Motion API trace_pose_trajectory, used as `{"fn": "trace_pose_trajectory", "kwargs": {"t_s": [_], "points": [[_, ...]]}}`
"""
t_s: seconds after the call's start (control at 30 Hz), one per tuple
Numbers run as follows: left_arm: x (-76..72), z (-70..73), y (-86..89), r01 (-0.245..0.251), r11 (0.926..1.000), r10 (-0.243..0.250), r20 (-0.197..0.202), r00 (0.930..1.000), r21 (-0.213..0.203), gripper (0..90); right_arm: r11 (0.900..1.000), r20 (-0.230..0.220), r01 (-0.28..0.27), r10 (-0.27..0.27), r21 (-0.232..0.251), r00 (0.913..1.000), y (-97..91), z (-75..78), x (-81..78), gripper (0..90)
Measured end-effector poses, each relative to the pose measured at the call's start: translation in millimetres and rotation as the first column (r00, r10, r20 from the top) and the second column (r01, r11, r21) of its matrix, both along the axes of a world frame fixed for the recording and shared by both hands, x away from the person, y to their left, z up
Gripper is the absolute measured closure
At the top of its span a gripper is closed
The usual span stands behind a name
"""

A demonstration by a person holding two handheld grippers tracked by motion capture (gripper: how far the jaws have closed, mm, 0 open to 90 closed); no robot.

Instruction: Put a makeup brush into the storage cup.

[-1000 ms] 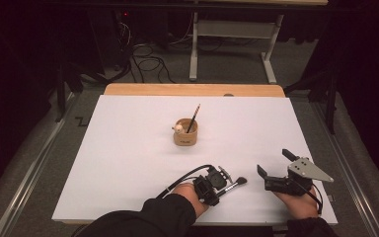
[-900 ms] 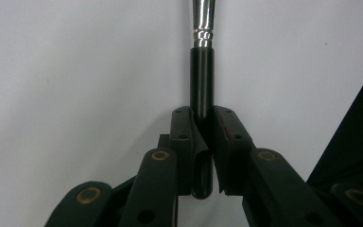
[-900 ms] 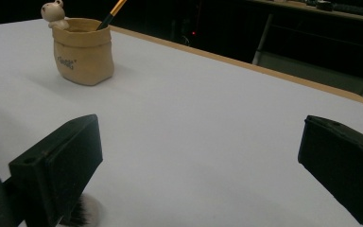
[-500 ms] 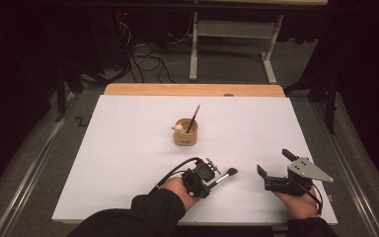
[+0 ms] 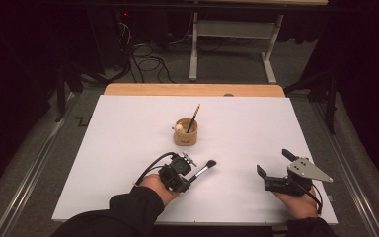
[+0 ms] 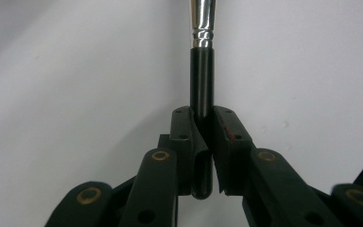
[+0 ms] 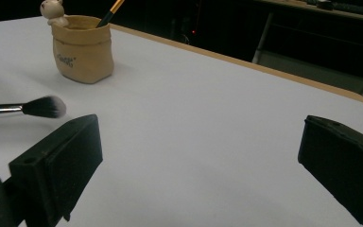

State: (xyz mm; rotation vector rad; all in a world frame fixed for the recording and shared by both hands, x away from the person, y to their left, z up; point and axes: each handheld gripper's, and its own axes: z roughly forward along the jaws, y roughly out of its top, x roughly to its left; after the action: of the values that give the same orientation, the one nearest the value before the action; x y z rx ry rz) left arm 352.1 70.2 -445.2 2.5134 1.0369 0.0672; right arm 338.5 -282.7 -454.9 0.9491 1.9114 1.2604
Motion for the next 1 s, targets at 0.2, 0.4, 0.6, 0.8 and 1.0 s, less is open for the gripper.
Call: {"fn": "trace_pose_trajectory", "kwargs": {"t_s": [0.2,0.4,0.6,0.8,1.0], "points": [[2.9,3.4,31.0,-0.071,0.9968,0.071,-0.003,0.9975,-0.037,79.4,1.0,0.002,0.002,-0.002,-0.002,1.0,-0.3,-0.2,0.5,0.9],[4.0,7.7,64.0,-0.148,0.9869,0.148,0.002,0.9889,-0.064,79.4,1.0,0.001,0.0,0.0,-0.006,1.0,0.4,-0.5,0.4,0.9],[4.9,7.8,91.5,-0.223,0.9701,0.225,0.006,0.9744,-0.096,79.4,1.0,0.0,0.001,-0.001,-0.01,1.0,1.9,-0.7,0.2,0.9],[6.4,6.3,106.6,-0.258,0.9598,0.261,0.017,0.9651,-0.11,79.4,0.9999,-0.002,0.002,-0.002,-0.01,1.0,2.5,-1.3,0.2,0.9],[7.4,5.9,111.1,-0.279,0.9512,0.285,0.029,0.9581,-0.133,79.4,0.9999,-0.002,0.003,-0.003,-0.01,1.0,1.8,-1.5,0.6,0.9]]}}
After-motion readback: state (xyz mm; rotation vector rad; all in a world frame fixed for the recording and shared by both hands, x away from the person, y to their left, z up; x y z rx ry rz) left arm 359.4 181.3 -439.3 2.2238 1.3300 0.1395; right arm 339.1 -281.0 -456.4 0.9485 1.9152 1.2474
